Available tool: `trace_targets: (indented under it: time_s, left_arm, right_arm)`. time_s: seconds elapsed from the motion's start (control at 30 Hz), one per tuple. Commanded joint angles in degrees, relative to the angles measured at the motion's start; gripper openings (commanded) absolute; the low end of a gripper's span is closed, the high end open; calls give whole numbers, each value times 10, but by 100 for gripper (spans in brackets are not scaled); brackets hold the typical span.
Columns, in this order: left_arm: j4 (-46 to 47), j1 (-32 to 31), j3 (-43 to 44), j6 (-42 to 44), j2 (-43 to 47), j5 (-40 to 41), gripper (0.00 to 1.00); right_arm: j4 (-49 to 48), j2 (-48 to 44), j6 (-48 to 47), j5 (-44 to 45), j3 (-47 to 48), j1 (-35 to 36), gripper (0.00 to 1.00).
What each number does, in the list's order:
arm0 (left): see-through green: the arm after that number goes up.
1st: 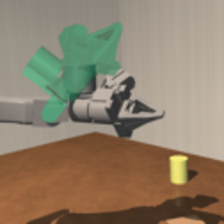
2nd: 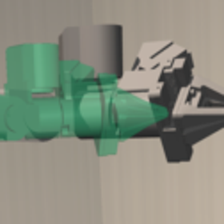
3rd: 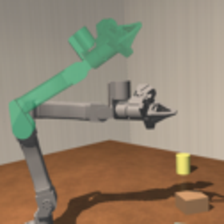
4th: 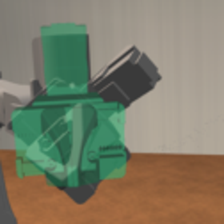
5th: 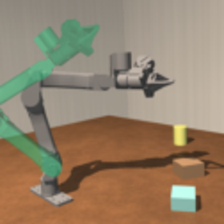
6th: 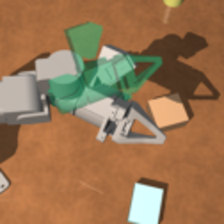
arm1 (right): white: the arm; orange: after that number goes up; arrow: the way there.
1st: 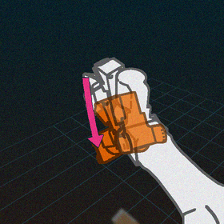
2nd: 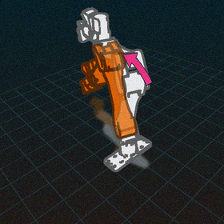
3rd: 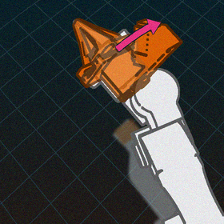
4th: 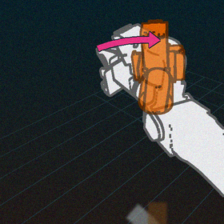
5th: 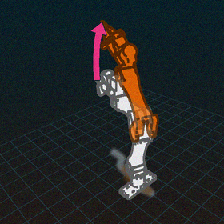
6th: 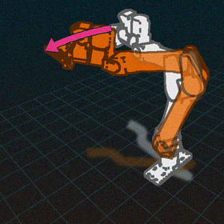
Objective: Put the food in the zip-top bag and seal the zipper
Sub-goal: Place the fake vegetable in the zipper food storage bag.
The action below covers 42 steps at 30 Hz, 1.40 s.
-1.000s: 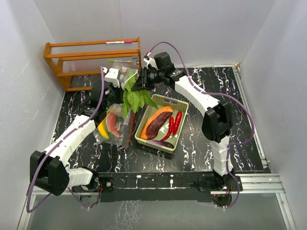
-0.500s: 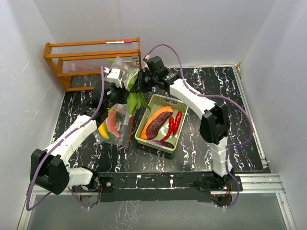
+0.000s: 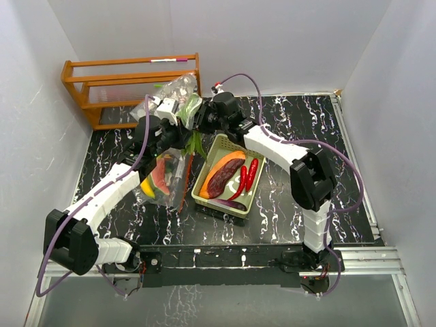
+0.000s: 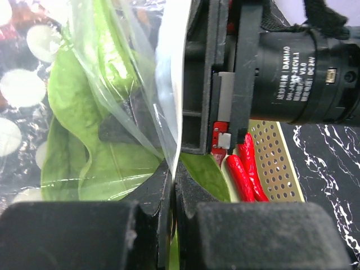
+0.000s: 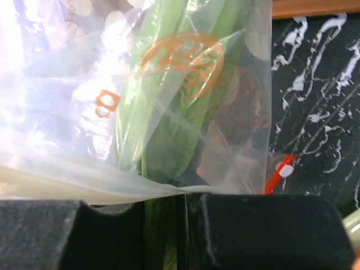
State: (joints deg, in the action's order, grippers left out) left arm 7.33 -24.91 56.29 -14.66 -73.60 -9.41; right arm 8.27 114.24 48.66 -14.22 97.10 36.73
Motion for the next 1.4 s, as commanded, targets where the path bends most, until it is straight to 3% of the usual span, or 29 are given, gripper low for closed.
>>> trace_targets:
  time_s: [0.0, 0.23, 0.4, 0.5, 0.7, 0.8, 1.0, 1.2, 1.37]
  left_arm:
    - [-2, -10, -4, -7, 9, -30, 0]
    - [0, -10, -13, -13, 12, -27, 0]
    - [3, -10, -13, -22, 12, -32, 0]
    - [1, -10, -9, -25, 9, -26, 0]
    - [11, -10, 1, -81, 0, -40, 0]
    - [31, -10, -4, -131, -1, -70, 0]
    - [49, -10, -8, -204, -4, -123, 0]
    - [97, -10, -37, -265, -10, -149, 0]
    - [96, -10, -37, -272, -21, -143, 0]
  right_arm:
    - [-215, -71, 48, 25, -16, -3, 9]
    - [-244, -85, 24, 23, -14, -2, 16]
    - [-288, -94, 31, 16, -42, -1, 35]
    - [-240, -97, 2, 28, -31, 0, 42]
    - [-73, -115, -63, 32, 17, 0, 31]
    - [60, -115, -99, 42, 70, 0, 31]
    - [234, -135, -132, 75, 80, 7, 33]
    - [241, -184, -153, 31, 26, 14, 49]
    - [209, -232, -162, 13, -42, 14, 56]
